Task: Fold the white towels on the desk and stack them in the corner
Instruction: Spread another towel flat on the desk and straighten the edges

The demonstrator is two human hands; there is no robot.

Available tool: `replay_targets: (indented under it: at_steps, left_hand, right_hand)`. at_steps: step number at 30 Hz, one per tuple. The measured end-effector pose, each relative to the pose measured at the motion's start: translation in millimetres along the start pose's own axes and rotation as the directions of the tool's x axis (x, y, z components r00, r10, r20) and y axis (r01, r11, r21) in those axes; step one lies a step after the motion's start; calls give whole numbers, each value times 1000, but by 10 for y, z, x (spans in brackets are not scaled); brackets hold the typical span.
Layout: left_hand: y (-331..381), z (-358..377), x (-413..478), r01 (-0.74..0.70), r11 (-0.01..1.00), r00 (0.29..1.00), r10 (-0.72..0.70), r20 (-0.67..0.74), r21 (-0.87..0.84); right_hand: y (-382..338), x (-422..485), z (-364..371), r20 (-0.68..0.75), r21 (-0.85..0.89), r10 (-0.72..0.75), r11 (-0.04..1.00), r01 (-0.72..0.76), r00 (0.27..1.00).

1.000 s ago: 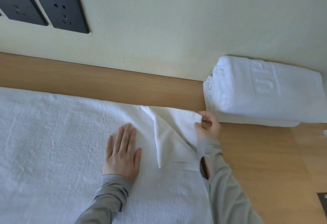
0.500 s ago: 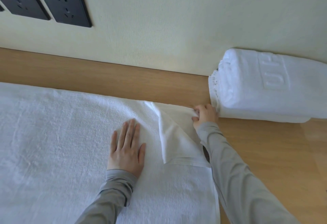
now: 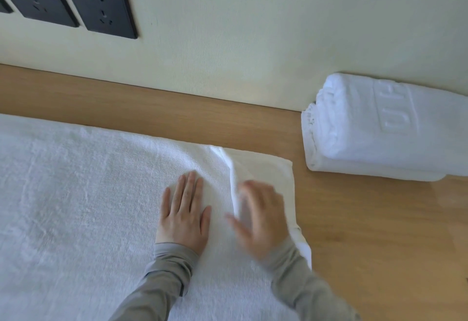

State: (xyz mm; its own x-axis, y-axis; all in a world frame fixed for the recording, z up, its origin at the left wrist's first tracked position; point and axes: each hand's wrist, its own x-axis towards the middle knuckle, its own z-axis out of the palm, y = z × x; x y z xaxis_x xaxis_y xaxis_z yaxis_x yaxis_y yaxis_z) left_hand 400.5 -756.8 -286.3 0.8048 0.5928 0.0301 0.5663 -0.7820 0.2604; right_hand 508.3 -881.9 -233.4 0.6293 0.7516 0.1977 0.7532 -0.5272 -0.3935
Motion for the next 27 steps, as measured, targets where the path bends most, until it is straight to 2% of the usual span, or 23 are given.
replay_targets:
  at_steps: [2, 4, 6, 8, 10, 12, 14, 15, 17, 19, 21, 22, 23, 25, 27]
  left_hand:
    - [3, 0, 4, -4, 1000, 1000, 4, -5, 6]
    - [4, 0, 0, -4, 1000, 1000, 4, -4, 2]
    - [4, -3, 1, 0, 1000, 1000, 0, 1, -1]
    - [3, 2, 0, -1, 1000, 1000, 1, 3, 2]
    - [6, 3, -6, -4, 1000, 1000, 4, 6, 4]
    - [7, -6, -4, -3, 1000, 1000, 3, 7, 10]
    - [9, -12, -2, -2, 1000, 1000, 1, 10, 9]
    - [10, -12, -4, 0, 1000, 1000, 0, 14, 7]
    - [15, -12, 2, 6, 1000, 1000, -6, 18, 6]
    - [16, -15, 9, 0, 1000, 1000, 0, 21, 7]
    - [4, -8, 3, -22, 999, 999, 22, 26, 26]
    - [-2, -3, 1, -23, 999, 999, 22, 26, 29]
    - [-7, 3, 2, -13, 1000, 1000, 13, 24, 22]
    - [-9, 10, 7, 5, 1000, 1000, -5, 22, 5]
    - [-1, 14, 10, 6, 1000, 1000, -6, 23, 14]
  right_hand:
    - [-165, -201, 132, 151, -162, -81, 981, 106, 985]
    - [-115, -184, 128, 181, -239, -86, 963, 128, 980]
    - [66, -9, 29, 88, -158, 3, 987, 11, 996]
    - [293, 244, -135, 0, -75, 212, 975, -211, 977]
    - [554, 496, -280, -44, -133, 365, 920, -368, 930]
    - [716, 665, -368, -65, -252, 403, 878, -406, 913]
    - [717, 713, -373, -82, -296, 355, 884, -362, 931]
    - [645, 693, -332, -85, -284, 274, 915, -287, 958]
    - [387, 555, -133, -42, -221, 7, 975, -16, 999]
    - [103, 362, 156, 168, -144, -264, 947, 288, 950]
    - [-3, 210, 386, 382, -136, -371, 883, 449, 847]
    - [68, 198, 436, 431, -174, -359, 867, 466, 828]
    - [203, 233, 431, 445, -226, -311, 868, 441, 840]
    - [587, 348, 348, 426, -323, -145, 898, 300, 893]
    - [986, 495, 219, 402, -360, 33, 925, 125, 915]
